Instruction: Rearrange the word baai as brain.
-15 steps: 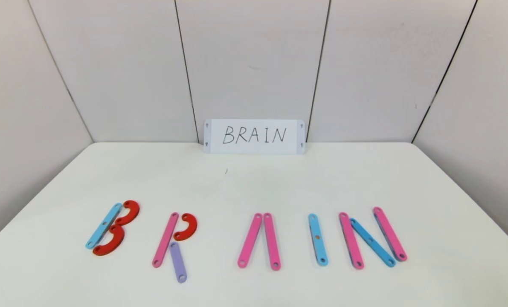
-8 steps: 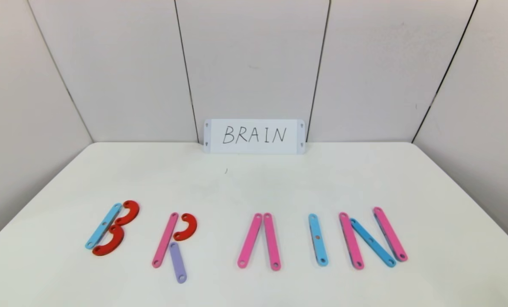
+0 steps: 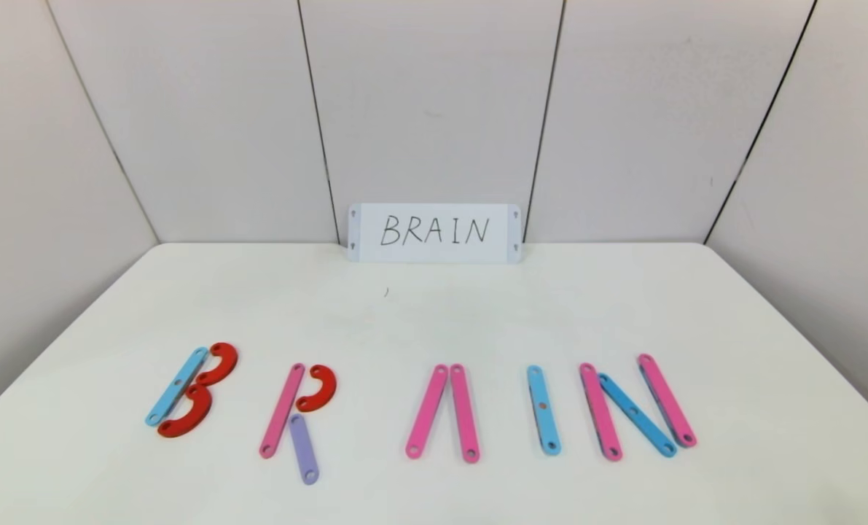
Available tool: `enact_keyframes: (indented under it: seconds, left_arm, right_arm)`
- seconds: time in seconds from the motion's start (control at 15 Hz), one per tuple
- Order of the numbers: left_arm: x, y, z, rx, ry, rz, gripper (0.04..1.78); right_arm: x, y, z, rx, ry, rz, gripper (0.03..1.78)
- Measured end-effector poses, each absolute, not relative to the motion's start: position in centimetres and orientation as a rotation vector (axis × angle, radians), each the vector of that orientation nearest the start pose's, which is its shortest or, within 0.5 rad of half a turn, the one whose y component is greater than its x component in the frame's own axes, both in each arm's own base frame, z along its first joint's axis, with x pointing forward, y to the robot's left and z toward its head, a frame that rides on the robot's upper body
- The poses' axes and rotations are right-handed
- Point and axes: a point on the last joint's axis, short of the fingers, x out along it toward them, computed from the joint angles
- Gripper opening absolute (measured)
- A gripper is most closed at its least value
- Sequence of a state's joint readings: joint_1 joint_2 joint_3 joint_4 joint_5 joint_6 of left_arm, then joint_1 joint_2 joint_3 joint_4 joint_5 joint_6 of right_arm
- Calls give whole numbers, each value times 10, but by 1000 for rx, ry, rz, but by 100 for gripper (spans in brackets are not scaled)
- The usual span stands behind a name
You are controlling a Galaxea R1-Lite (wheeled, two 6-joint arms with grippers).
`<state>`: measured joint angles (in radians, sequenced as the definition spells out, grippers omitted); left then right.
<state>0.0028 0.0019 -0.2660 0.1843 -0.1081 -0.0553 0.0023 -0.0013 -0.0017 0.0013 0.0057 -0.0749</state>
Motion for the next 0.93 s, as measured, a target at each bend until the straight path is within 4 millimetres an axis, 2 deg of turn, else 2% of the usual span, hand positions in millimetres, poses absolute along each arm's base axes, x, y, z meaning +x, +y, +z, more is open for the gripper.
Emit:
enact_keyframes:
  seconds: [0.27,0.4,0.67,0.93]
  left_arm:
    - [-36,-2,100,-44,2,-101,174]
    - [-29,-2,90,-34,-16,-100,174]
    - [-25,-2,84,-26,-23,-67,174]
    - [-23,-1,77,115,-3,-44,174]
  right_arm:
    - [-23,0,76,-74,-3,8,174]
    - [-23,0,76,-73,-3,8,174]
    - [-23,0,76,-71,-2,7,174]
    - [-23,0,76,-70,-2,7,174]
